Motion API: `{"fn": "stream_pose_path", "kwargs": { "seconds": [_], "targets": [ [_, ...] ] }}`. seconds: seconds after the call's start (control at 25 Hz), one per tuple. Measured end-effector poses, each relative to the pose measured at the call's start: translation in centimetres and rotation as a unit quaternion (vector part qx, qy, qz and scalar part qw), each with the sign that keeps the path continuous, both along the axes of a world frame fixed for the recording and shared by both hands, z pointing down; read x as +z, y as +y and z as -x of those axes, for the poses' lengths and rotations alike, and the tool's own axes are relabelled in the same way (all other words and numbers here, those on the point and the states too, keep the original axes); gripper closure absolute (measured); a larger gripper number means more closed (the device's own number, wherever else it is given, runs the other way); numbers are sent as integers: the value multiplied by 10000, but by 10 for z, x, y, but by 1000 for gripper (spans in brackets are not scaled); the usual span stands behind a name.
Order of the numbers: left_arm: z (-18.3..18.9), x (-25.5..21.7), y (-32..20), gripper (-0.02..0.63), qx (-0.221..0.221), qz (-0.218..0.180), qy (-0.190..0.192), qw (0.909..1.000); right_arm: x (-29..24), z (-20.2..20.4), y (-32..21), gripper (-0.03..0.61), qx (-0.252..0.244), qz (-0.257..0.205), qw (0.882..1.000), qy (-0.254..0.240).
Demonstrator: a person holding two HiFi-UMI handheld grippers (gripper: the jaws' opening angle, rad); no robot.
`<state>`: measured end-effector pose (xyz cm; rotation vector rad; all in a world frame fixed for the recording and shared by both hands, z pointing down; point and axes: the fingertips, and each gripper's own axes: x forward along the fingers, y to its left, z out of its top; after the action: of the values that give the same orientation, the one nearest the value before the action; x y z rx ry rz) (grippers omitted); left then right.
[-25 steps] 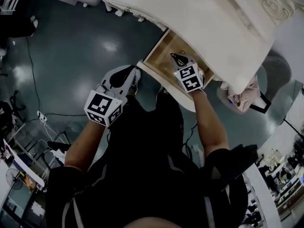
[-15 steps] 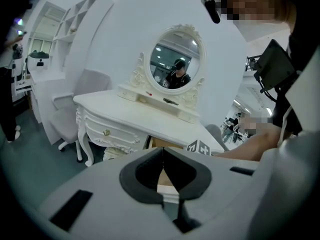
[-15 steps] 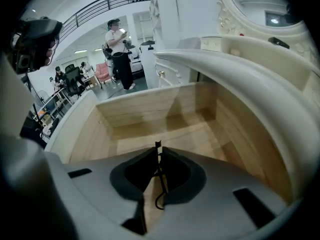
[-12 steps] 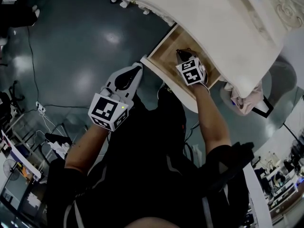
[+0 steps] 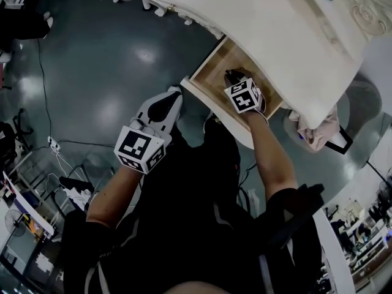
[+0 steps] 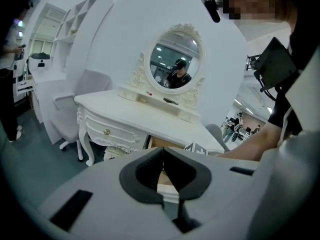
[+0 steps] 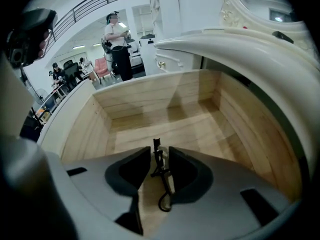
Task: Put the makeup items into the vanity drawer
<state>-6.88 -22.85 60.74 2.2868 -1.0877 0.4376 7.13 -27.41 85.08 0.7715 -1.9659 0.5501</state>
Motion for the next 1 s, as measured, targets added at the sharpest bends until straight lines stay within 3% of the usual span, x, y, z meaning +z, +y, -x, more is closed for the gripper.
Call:
{"fn": "stream_pose_path", "kwargs": {
  "seconds": [0.16,0.44,0.72,0.88,1.0],
  "targets": [
    [-4,-14,-3,609,99,-207,18,9997,-18,-2,2,414,165,-71,9998,-61],
    [-10,-53,-21,609,341,-595,105,9976,-80,-4,0,413,561,-345,9973,-311],
    [-26,-88,-29,609,843,-830,283,9926,-169,-22,-6,469,1234,-864,9849,-850],
    [-44,-125,-25,609,1417,-1197,440,9817,-231,-34,-8,512,1330,-1419,9762,-959],
    [-49,-144,-32,609,1539,-1287,485,9785,-275,-45,-10,528,1591,-1786,9649,-1084]
  ]
}}
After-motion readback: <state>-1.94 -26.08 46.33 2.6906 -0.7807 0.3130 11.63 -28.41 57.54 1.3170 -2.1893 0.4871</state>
